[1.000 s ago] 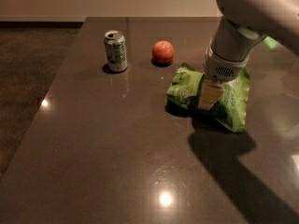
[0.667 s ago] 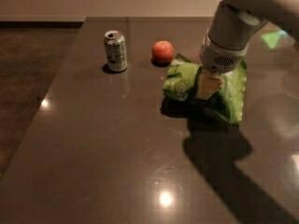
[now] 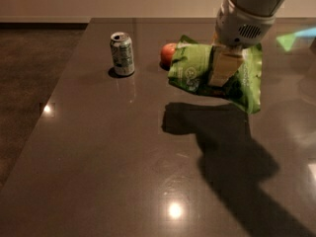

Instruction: Pick green rice chip bag

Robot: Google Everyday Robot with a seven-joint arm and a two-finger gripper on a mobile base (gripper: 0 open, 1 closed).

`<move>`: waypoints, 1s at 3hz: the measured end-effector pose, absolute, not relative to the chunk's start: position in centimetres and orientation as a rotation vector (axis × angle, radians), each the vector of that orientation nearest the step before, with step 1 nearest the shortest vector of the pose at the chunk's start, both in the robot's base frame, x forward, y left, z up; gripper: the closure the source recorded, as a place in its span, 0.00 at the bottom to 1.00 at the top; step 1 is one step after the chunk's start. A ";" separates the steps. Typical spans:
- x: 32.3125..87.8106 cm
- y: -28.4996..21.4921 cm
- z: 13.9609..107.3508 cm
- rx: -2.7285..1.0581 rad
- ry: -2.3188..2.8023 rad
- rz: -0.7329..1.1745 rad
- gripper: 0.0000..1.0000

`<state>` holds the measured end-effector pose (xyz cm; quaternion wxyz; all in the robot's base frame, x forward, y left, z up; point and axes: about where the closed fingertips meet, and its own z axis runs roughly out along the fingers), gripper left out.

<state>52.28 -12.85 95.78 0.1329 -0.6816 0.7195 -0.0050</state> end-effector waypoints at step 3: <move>54.1 -10.5 101.8 -1.965 1.886 0.031 1.00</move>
Offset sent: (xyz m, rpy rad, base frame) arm -0.0099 0.0126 0.0763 0.1065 0.0075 0.1570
